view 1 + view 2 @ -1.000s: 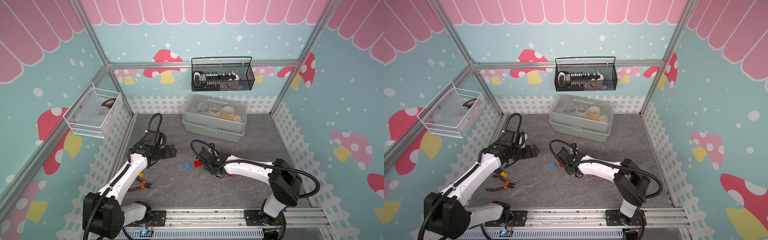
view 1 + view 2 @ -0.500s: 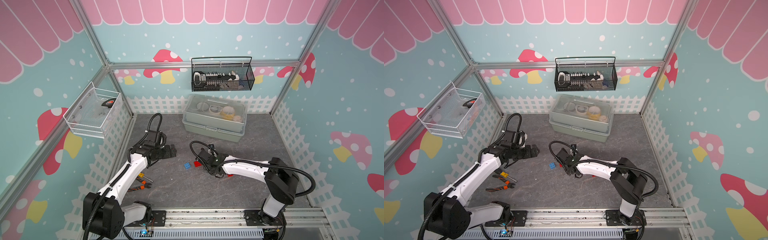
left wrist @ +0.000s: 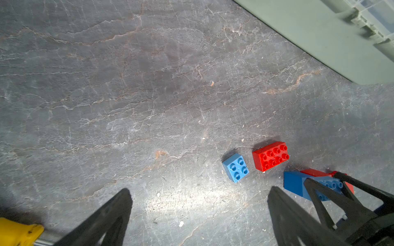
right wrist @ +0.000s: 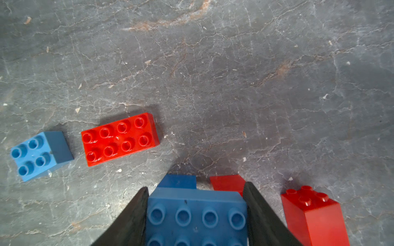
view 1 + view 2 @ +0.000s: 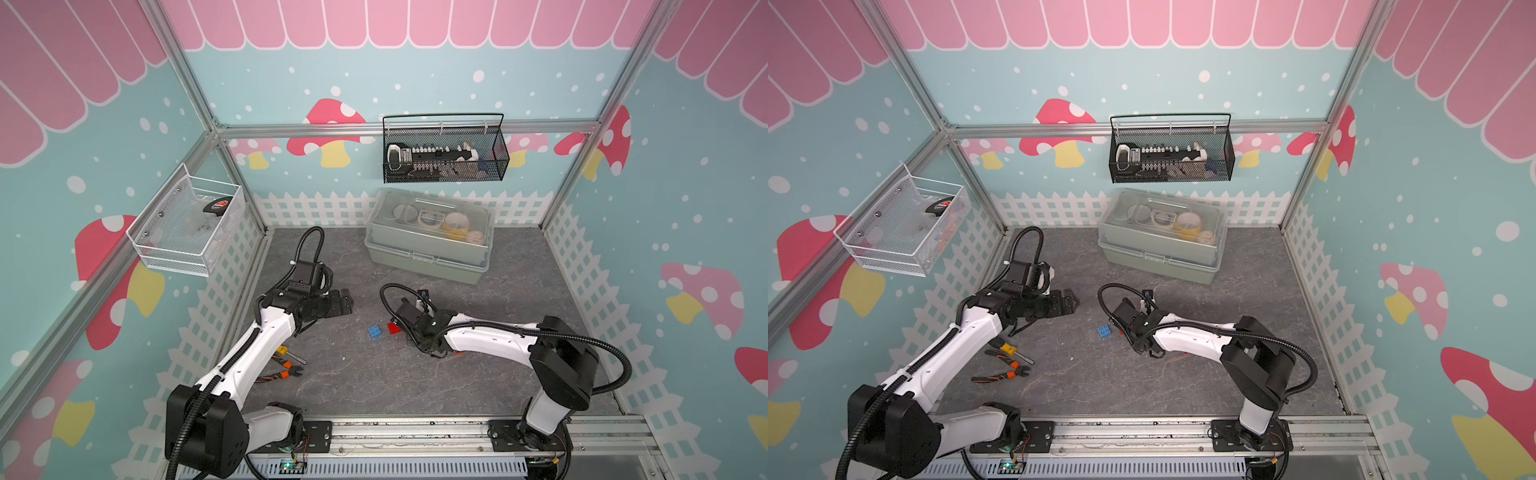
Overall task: Assemble a giraffe with lego
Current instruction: Assemble the lego brick with the lego brick.
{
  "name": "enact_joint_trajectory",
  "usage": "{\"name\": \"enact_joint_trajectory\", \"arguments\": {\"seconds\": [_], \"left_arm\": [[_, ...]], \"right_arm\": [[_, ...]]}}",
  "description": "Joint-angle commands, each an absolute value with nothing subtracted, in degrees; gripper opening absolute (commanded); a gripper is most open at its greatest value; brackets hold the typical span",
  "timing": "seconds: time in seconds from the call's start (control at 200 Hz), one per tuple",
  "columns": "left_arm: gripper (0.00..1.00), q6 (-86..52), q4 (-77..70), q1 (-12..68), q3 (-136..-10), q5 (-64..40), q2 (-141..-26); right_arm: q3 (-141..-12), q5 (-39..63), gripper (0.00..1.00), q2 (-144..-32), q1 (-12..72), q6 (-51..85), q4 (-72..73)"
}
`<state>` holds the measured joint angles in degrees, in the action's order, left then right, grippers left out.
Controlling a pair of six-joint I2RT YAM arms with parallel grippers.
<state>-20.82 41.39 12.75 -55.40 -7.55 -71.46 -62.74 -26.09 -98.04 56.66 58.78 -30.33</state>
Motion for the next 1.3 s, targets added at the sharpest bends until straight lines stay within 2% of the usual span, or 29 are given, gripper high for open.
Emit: {"name": "enact_joint_trajectory", "arguments": {"seconds": [0.0,0.57,1.291], "left_arm": [[0.99,-20.70,42.18,12.31,-56.50,-7.82,-71.55],[0.99,-20.69,42.12,12.31,-56.51,-7.91,-71.70],[0.99,-20.59,42.14,12.32,-56.68,-8.37,-71.63]], "right_arm": [[-61.00,-26.17,0.38,-97.69,57.42,60.82,-31.33],[-58.95,-23.74,0.38,-98.26,56.89,59.58,-28.74],[-60.15,-19.80,0.37,-103.97,54.58,59.80,-33.15]]}}
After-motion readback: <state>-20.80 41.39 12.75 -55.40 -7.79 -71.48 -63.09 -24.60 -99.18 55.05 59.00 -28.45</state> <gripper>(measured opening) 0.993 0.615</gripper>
